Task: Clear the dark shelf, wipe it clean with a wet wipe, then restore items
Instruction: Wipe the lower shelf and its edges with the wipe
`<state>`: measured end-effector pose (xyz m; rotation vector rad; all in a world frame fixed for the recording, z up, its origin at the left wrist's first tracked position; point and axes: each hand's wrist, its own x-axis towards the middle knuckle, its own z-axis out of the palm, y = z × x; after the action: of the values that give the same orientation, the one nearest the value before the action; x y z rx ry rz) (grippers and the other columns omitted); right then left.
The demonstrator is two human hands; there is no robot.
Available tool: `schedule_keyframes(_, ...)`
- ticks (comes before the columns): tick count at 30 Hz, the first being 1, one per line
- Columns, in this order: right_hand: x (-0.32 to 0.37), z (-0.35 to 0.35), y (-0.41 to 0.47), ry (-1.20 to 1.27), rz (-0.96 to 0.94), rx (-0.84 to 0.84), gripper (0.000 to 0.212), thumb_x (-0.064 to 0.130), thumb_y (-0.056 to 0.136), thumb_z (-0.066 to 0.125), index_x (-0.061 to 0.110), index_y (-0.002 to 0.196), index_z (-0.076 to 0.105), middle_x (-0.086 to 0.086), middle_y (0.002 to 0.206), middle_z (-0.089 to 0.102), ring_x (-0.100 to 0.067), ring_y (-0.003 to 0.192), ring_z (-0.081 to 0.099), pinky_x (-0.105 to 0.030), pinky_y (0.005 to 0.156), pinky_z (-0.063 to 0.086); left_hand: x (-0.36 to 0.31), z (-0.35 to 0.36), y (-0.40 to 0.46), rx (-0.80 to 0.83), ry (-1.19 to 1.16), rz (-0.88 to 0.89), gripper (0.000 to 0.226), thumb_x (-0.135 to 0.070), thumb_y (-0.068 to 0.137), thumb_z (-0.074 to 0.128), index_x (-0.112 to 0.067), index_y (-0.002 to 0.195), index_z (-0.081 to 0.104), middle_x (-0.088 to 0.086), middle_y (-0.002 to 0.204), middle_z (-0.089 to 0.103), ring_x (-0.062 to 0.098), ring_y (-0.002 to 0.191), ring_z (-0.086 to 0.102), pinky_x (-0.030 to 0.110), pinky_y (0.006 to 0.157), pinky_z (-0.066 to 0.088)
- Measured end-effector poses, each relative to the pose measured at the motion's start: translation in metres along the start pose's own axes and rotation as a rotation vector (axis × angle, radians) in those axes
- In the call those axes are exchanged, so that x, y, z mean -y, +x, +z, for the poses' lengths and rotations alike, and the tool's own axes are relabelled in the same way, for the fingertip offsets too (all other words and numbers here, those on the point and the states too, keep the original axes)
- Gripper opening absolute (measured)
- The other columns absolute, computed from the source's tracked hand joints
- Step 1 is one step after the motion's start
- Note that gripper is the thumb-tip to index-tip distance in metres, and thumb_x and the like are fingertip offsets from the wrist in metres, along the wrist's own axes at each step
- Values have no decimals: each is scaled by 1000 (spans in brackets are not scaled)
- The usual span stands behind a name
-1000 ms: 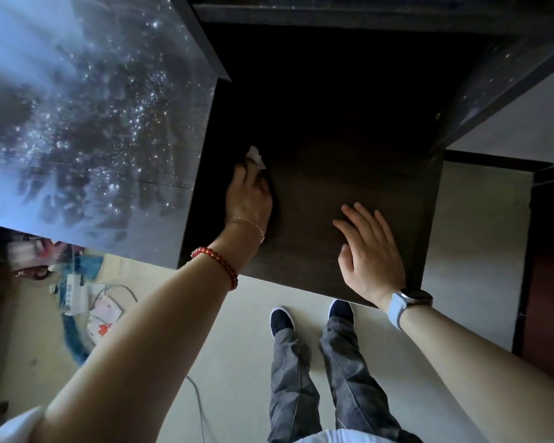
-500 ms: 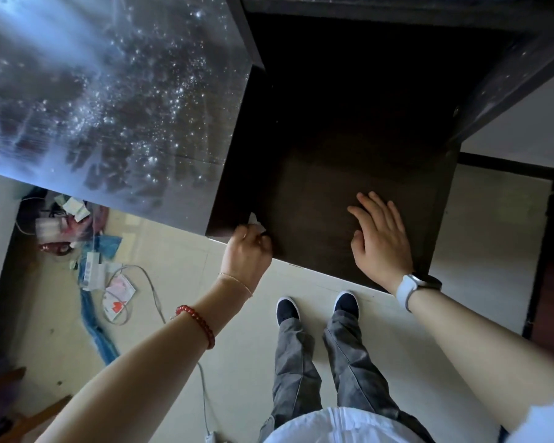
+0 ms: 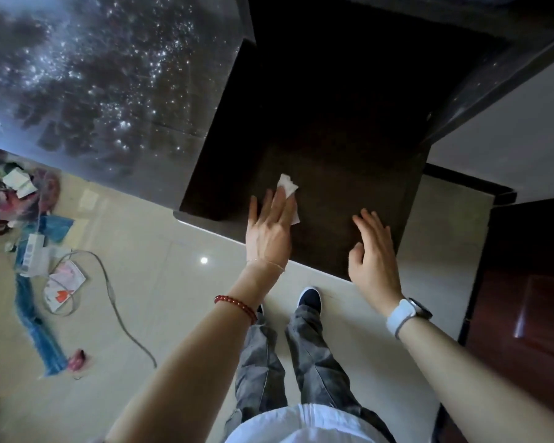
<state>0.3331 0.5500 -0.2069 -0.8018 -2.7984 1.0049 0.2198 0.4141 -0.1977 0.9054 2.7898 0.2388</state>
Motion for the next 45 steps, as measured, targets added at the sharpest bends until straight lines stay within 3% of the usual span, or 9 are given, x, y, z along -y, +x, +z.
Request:
schedule_keyframes(6, -31, -23, -9, -20, 32, -2, 51, 1, 81, 32, -2, 130, 44, -18, 142, 39, -21, 134, 24, -44, 113, 15, -61, 32, -16, -3, -81, 571, 43, -5, 78, 41, -11, 115, 62, 9, 124, 61, 28, 115, 56, 45, 101, 36)
schedule_keyframes(14, -17, -15, -13, -70, 57, 30, 50, 3, 82, 33, -2, 131, 44, -25, 144, 32, -36, 136, 22, -47, 111, 21, 24, 22, -38, -116, 21, 142, 47, -3, 82, 36, -12, 126, 53, 11, 131, 54, 38, 122, 47, 50, 106, 30)
schedule_keyframes(18, -10, -10, -18, 43, 112, -8, 50, -1, 83, 31, -2, 131, 44, -20, 144, 34, -26, 137, 21, -45, 112, 22, -28, 38, -53, -49, -82, 449, 46, -1, 79, 39, -15, 117, 61, 8, 129, 56, 33, 120, 51, 45, 108, 28)
schedule_keyframes(21, -11, -21, -19, 154, 209, -15, 47, -9, 88, 32, 3, 133, 42, -9, 146, 34, -14, 137, 20, -21, 109, 21, -56, 36, -53, 4, -112, 561, 41, -3, 81, 43, -18, 112, 65, 2, 124, 60, 28, 118, 54, 53, 101, 33)
schedule_keyframes(28, -9, -39, -21, -31, 132, 245, 44, -3, 89, 39, 2, 133, 42, -11, 151, 24, -20, 141, 13, -31, 114, 17, 0, -15, -58, 120, -241, -29, 46, 12, 81, 40, -12, 111, 65, 11, 121, 62, 34, 112, 57, 43, 98, 42)
schedule_keyframes(33, 63, -60, -19, 269, 151, 309, 33, 8, 93, 43, 6, 125, 53, -10, 127, 56, -21, 120, 48, -25, 101, 34, -7, -81, -81, -3, -626, -450, 18, -9, 93, 47, -4, 101, 61, 16, 85, 67, 33, 74, 63, 22, 60, 35)
schedule_keyframes(39, 156, -76, -23, 553, -10, 480, 35, 12, 88, 58, 17, 122, 53, 1, 106, 53, -2, 94, 52, -8, 80, 42, 4, -155, -77, -95, -752, -501, 28, -14, 92, 47, -24, 66, 41, -7, 53, 49, 21, 55, 49, 30, 56, 33)
schedule_keyframes(42, 194, -83, -15, 567, -91, 371, 12, 12, 86, 62, 20, 93, 58, 6, 89, 52, -7, 81, 55, -16, 73, 46, 19, -195, -67, -97, -773, -480, 39, -21, 92, 48, -22, 55, 34, -8, 50, 38, 14, 51, 39, 29, 55, 25)
schedule_keyframes(45, 228, -88, -2, 552, -121, 302, 24, 7, 84, 61, 28, 76, 51, 8, 81, 50, -4, 75, 51, -10, 69, 40, 42, -223, -57, -105, -837, -451, 45, -28, 93, 46, -14, 54, 27, -4, 49, 28, 16, 53, 27, 32, 56, 25)
